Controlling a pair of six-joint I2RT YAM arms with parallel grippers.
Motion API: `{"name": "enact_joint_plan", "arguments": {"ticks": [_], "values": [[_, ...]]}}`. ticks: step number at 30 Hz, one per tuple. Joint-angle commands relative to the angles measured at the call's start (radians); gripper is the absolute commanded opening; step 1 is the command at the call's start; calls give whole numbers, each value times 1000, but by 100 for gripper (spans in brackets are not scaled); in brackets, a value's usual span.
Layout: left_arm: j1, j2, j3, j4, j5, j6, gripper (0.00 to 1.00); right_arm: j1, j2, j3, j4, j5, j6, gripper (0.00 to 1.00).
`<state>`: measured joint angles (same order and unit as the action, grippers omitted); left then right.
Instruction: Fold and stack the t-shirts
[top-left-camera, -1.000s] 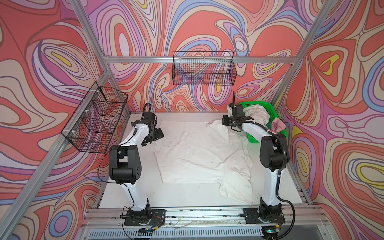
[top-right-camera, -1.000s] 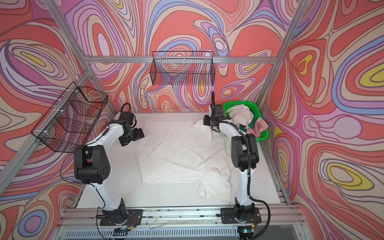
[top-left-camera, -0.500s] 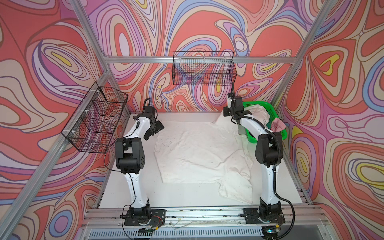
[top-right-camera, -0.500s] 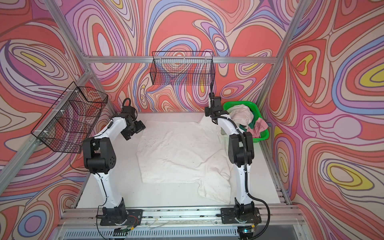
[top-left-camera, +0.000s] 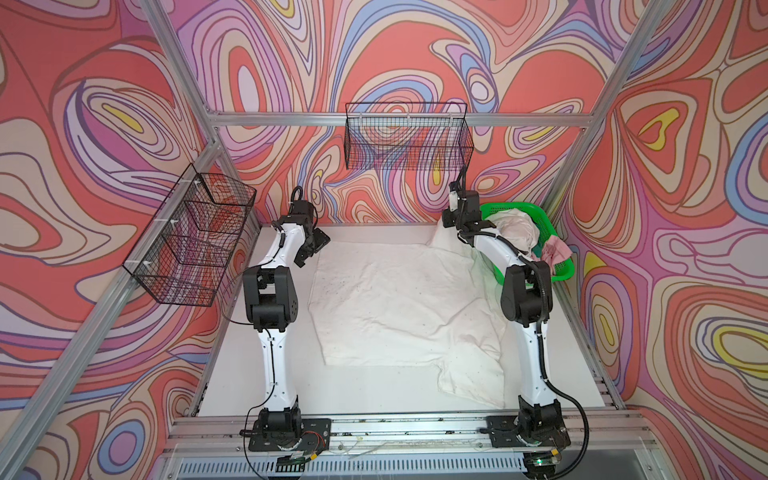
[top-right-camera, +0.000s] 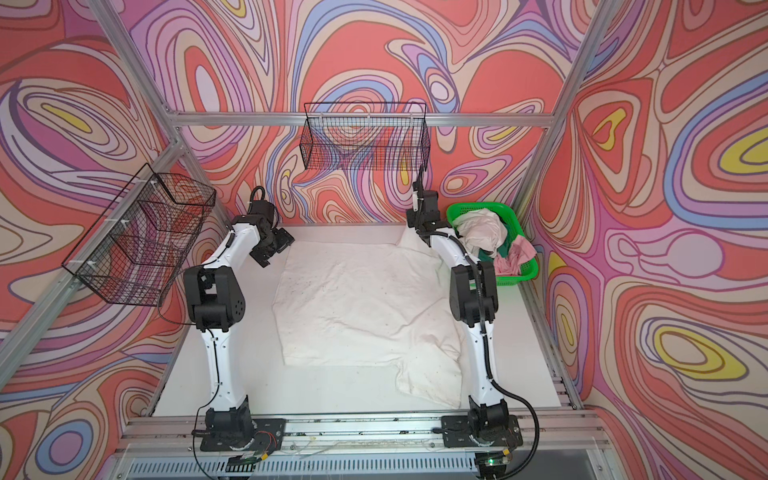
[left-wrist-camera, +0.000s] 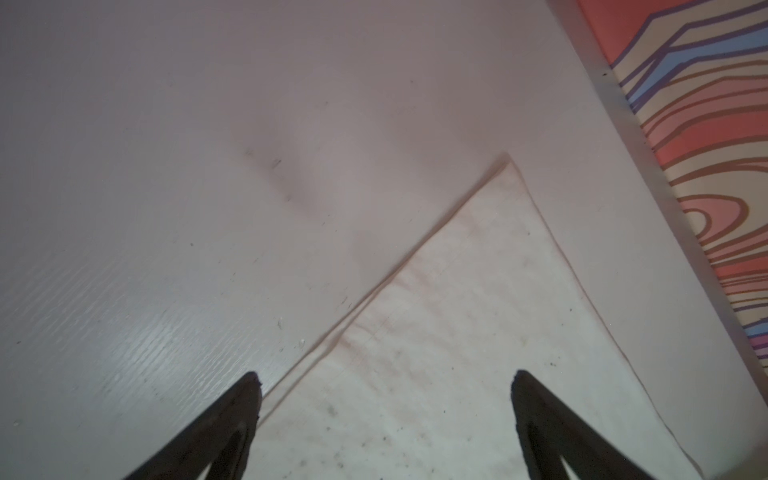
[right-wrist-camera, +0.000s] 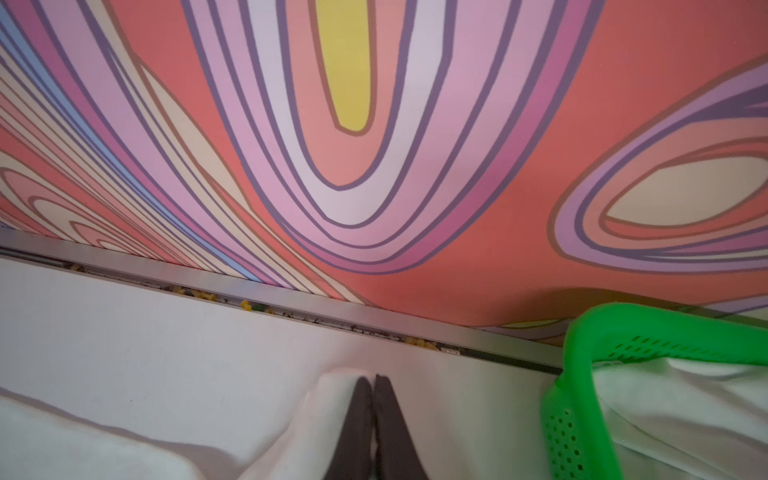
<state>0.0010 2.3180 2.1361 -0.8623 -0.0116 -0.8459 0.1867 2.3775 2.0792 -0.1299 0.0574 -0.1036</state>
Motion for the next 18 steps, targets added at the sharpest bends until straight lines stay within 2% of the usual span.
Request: {"name": "enact_joint_plan", "arguments": {"ticks": [1,4,6,13,18], "values": [[-23,99,162,-94,-23,10,92,5,-66,-55,64,-86,8,0],[-31,229,390,-198,-40,40,91,6,-69,-69,46,-97,-1,0],[-30,278,467,-208,-37,54,89,5,-75,-92,59,-84,-13,0],[-32,322,472,-70,-14,85,80,5,-100,-127,75,-69,-29,0],[-32,370,523,-61,-14,116,74,6,-158,-195,126,-86,-18,0]]}}
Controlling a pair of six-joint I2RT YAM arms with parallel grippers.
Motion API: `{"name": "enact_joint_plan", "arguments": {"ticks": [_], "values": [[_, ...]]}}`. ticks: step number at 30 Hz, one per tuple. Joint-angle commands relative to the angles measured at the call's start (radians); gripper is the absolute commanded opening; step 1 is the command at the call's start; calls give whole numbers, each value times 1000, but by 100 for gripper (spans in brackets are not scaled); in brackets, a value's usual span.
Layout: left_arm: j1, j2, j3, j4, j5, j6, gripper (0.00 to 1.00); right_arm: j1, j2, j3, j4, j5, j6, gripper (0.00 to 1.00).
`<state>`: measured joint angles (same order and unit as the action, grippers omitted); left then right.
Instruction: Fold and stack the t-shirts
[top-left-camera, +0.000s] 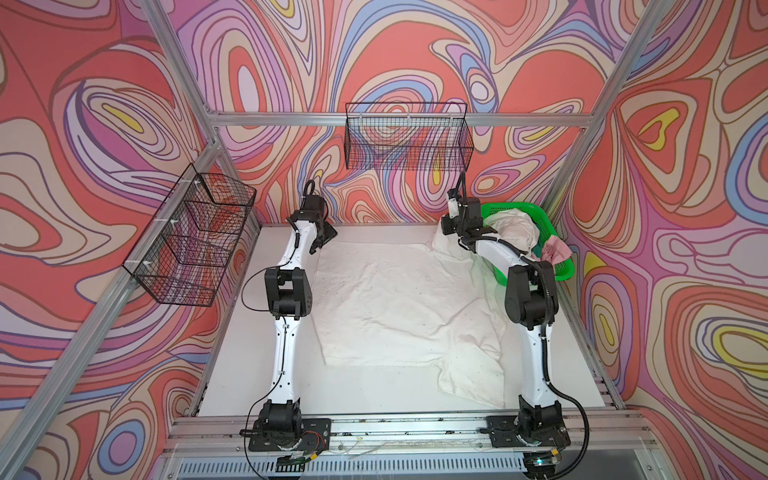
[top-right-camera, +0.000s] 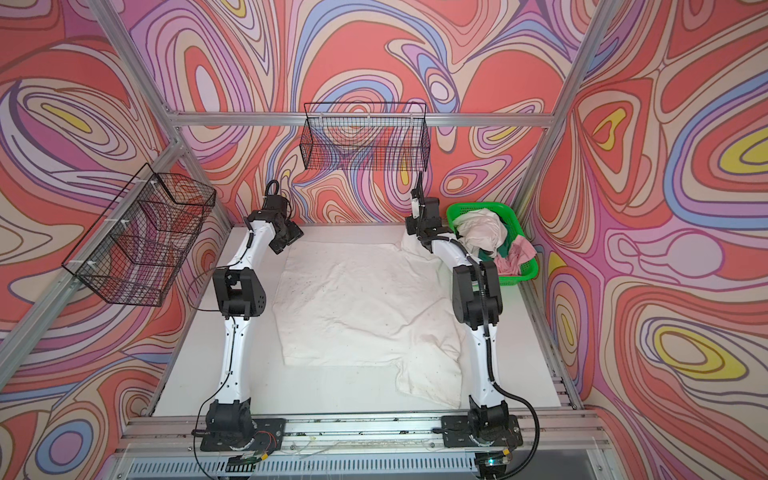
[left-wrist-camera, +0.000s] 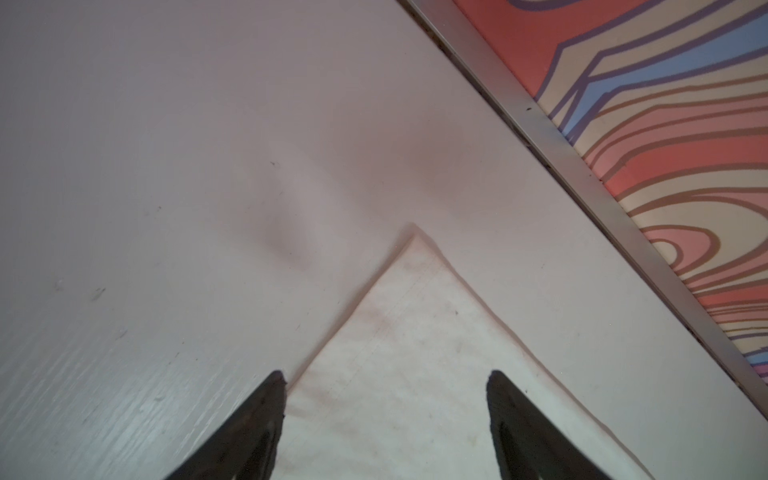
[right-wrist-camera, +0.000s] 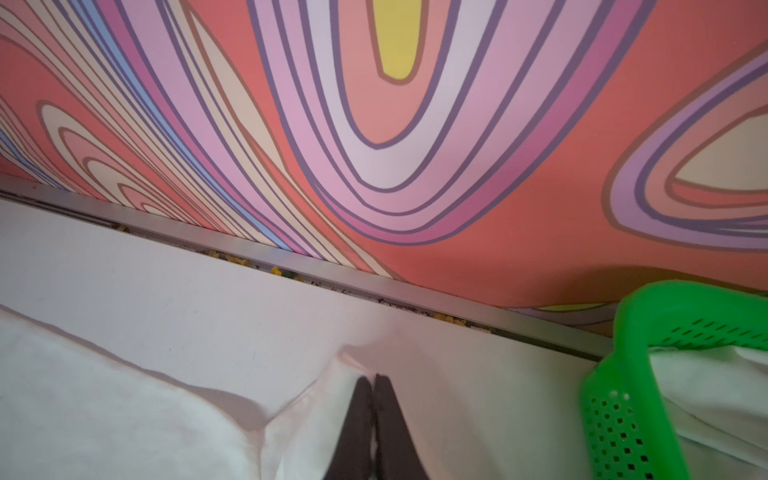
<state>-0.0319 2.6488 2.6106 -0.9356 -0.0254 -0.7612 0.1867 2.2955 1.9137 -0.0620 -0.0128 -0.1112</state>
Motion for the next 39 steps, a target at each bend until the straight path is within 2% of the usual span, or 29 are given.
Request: {"name": "enact_joint_plan", "arguments": {"ticks": [1,7,14,23,25,27,29,32,34,37,39], "values": [[1,54,72,8,-1,50,72,5,-88,-43,63,-22,-10,0],[-3,87,82,22,-5,100,66,6,-160,-115,98,-78,4,0],[-22,100,82,-4,-84,171,61,6,-218,-154,134,-124,24,0],[-43,134,80,-1,-138,200,47,5,-228,-188,147,-134,26,0],[-47,141,81,4,-150,215,41,5,-234,-204,154,-139,26,0],[-48,147,81,7,-162,225,40,6,-232,-205,154,-141,26,0],[-47,153,83,2,-171,225,41,5,-233,-205,154,-141,24,0],[-52,132,62,23,-192,241,57,6,-232,-203,150,-144,20,0],[-53,114,51,37,-178,245,60,6,-234,-203,149,-145,18,0],[-53,84,4,78,-231,262,67,6,-238,-205,149,-150,18,0],[-47,101,10,75,-213,257,63,6,-240,-207,149,-154,19,0]]}}
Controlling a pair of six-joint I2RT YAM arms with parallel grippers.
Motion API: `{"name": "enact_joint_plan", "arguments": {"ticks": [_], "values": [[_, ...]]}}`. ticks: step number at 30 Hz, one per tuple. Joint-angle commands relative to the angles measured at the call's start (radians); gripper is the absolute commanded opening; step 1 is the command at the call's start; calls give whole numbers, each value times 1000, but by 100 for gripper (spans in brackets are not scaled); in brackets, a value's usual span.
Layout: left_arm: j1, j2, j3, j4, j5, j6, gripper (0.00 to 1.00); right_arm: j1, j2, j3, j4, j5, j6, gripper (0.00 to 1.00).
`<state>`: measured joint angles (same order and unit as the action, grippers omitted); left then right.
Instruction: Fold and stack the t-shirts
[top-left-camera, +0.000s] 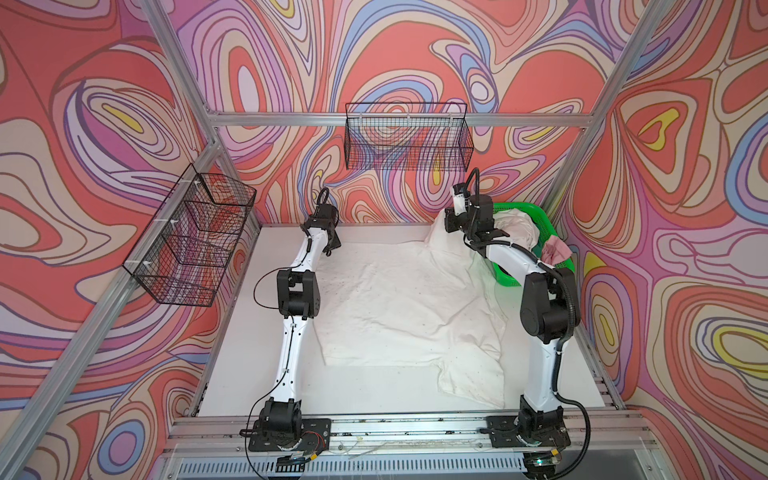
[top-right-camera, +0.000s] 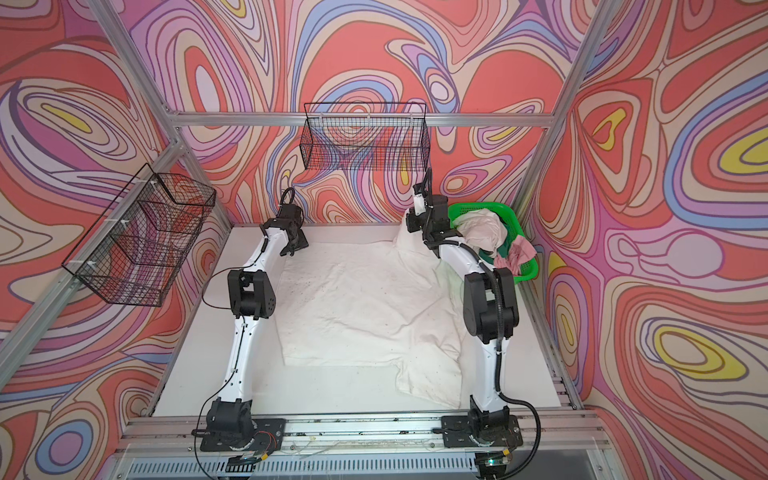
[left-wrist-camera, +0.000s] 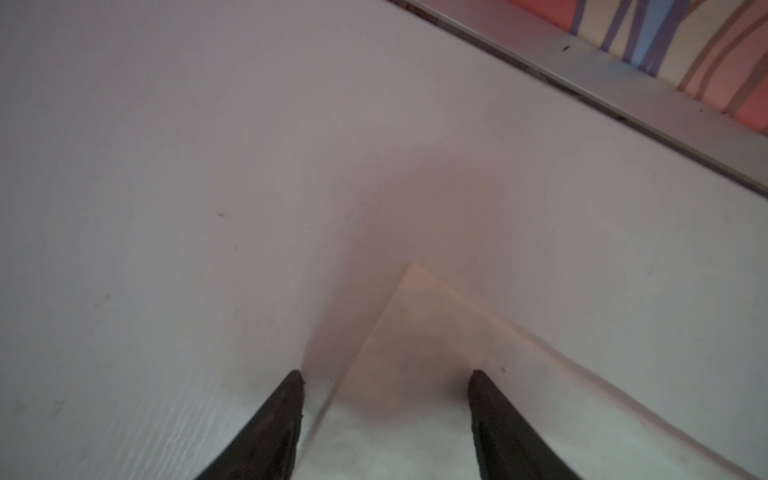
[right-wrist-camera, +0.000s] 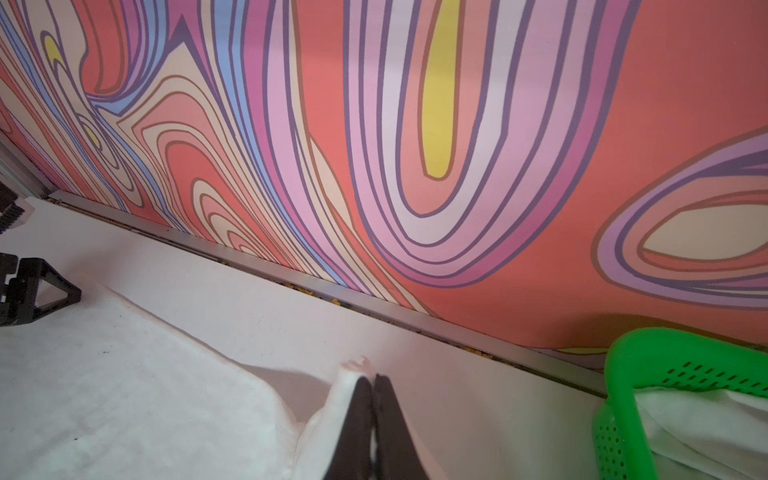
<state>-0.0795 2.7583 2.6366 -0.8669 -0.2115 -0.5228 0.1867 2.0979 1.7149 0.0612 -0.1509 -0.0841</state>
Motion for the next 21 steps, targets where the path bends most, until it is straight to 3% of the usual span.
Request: {"name": "enact_joint_plan", "arguments": {"ticks": [1,3,7,11,17,21], "values": [[5,8,9,-9,-10,11,58,5,-44,-11,29,-18,-7,0],[7,36,45,-31,20,5,46,6,-44,-11,30,-29,-2,0],[9,44,59,-43,20,1,41,6,-41,-4,27,-41,7,0],[9,41,53,-52,22,-3,28,5,-44,-2,29,-49,9,0],[9,3,-14,-18,12,-9,0,6,-47,3,19,-39,-2,0],[6,-67,-106,42,-5,2,0,6,-53,-11,28,-37,-3,0]]}}
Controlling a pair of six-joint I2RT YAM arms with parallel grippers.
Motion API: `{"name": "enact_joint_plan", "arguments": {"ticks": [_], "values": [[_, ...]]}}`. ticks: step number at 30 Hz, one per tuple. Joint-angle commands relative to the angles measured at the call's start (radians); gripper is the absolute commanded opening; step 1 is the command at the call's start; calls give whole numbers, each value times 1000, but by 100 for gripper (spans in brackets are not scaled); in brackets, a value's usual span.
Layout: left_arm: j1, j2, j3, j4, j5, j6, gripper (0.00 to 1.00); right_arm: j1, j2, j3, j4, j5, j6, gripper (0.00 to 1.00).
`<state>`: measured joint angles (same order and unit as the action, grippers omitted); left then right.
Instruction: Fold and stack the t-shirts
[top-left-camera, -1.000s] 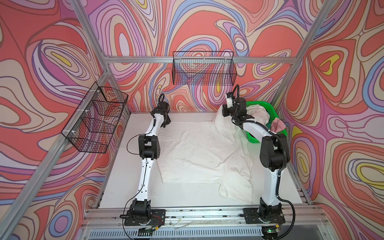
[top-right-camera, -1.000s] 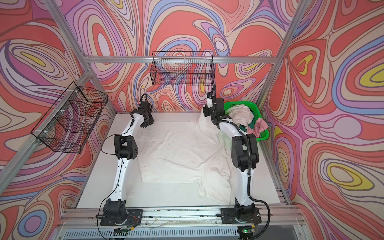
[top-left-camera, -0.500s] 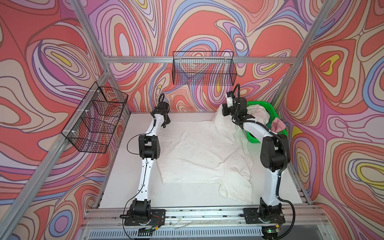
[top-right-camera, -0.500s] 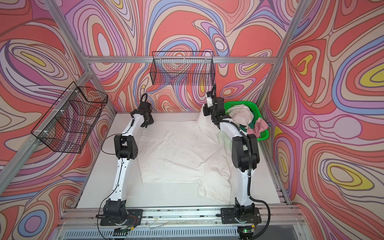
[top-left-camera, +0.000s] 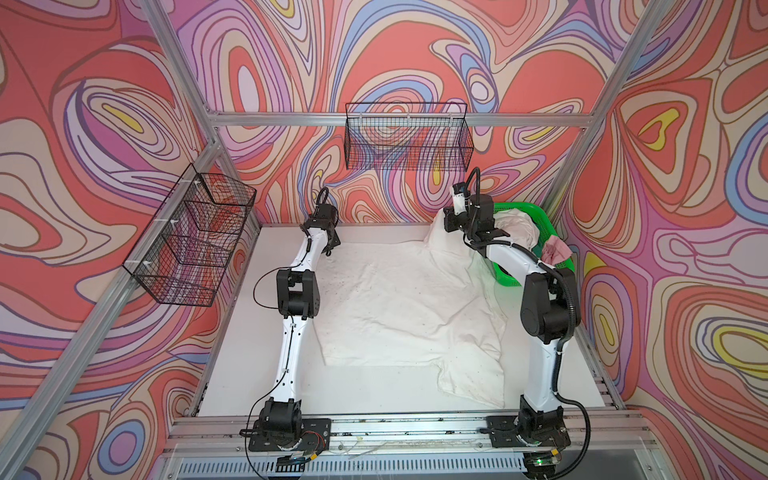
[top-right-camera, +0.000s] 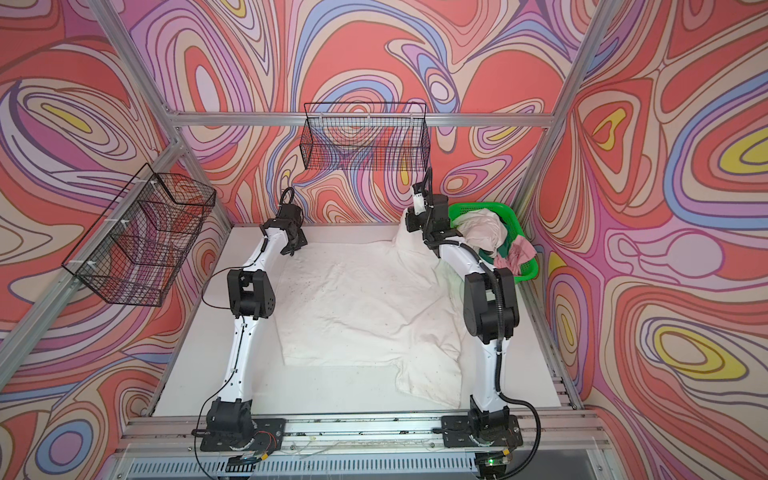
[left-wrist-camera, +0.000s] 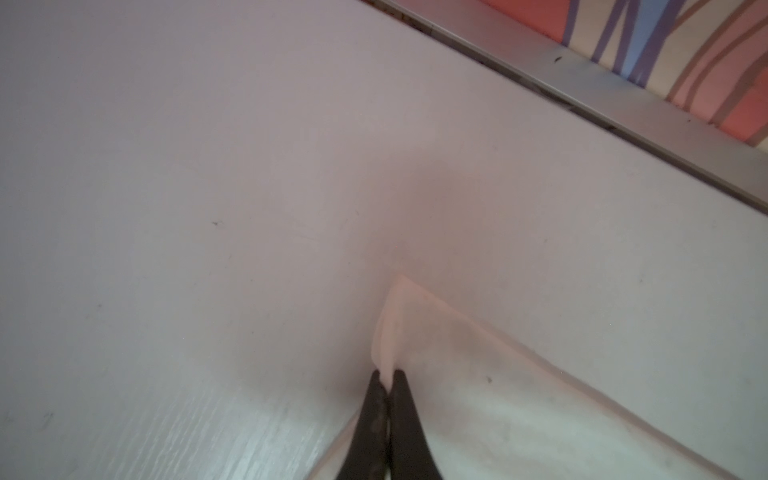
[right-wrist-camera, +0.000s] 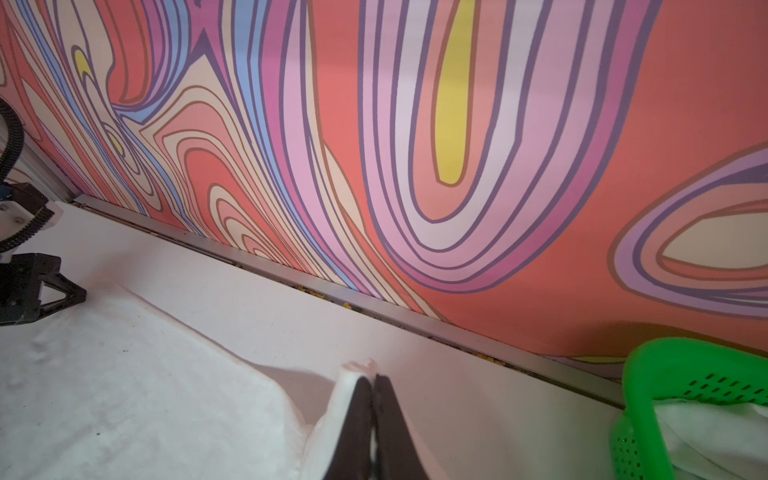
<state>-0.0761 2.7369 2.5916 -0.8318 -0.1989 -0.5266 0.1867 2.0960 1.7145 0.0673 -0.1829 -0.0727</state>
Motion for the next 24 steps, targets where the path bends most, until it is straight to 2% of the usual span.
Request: {"name": "enact_joint_plan", "arguments": {"ticks": [1,6,10,12,16,21,24], "values": [[0,-72,-95,34,-27,14,0,5,-53,-12,21,-3,-14,0],[-16,-216,-282,173,-88,93,0,6,-65,-22,23,34,-24,0],[-16,-373,-574,412,-88,115,0,6,-71,-28,19,71,-25,0],[-17,-424,-670,499,-69,127,0,5,-81,-35,12,94,-21,0],[-26,-503,-818,644,-59,155,0,3,-125,-83,39,117,3,0],[-57,-629,-1048,882,-118,213,0,3,-186,-156,39,157,36,0],[-59,-713,-1194,1014,-132,194,0,4,-240,-208,41,173,52,0]]}}
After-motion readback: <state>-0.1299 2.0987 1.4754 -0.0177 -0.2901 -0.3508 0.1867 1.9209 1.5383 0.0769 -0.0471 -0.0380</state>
